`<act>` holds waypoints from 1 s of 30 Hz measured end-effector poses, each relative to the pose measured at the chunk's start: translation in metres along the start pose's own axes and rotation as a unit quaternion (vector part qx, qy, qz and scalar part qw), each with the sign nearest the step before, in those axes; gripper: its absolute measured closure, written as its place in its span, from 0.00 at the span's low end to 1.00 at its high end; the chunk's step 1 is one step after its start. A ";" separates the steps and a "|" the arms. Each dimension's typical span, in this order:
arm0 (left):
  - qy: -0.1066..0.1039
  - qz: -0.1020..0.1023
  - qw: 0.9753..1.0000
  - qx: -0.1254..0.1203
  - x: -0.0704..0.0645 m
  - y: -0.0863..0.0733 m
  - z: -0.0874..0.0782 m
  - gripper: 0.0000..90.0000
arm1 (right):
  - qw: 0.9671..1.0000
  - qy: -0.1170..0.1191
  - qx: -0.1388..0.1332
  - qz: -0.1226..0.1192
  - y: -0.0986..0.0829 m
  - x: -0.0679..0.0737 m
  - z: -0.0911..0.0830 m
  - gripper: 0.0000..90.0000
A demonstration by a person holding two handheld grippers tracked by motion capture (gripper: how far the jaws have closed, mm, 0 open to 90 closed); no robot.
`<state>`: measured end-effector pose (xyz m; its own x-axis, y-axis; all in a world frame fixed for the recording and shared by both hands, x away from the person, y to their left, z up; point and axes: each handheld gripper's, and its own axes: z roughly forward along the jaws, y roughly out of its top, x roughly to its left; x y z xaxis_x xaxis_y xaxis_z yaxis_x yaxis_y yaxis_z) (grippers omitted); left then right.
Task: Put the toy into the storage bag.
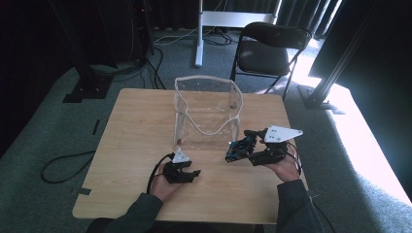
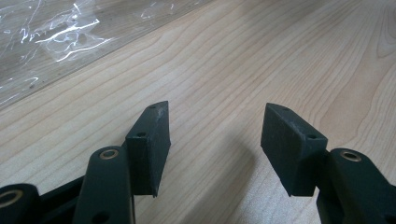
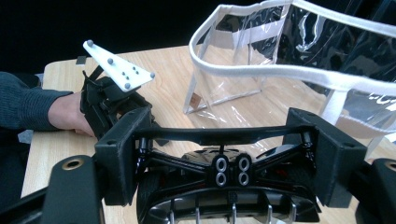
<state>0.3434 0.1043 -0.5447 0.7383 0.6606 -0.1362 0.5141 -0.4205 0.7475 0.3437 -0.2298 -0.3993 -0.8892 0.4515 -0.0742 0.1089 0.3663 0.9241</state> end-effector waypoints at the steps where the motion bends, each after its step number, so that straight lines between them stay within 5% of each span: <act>1: 0.000 0.000 1.000 0.000 0.000 0.000 0.000 0.48 | 1.000 0.000 0.000 0.000 0.000 0.000 0.000 0.27; 30: -0.002 -0.002 1.000 0.001 0.000 0.000 0.000 0.47 | 1.000 -0.004 -0.011 -0.010 0.030 -0.026 -0.027 0.27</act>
<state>0.3437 0.1047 -0.5445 0.7382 0.6597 -0.1408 0.5173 -0.4196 0.7459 0.3586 -0.2524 -0.3595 -0.8874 0.4508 -0.0964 0.0807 0.3578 0.9303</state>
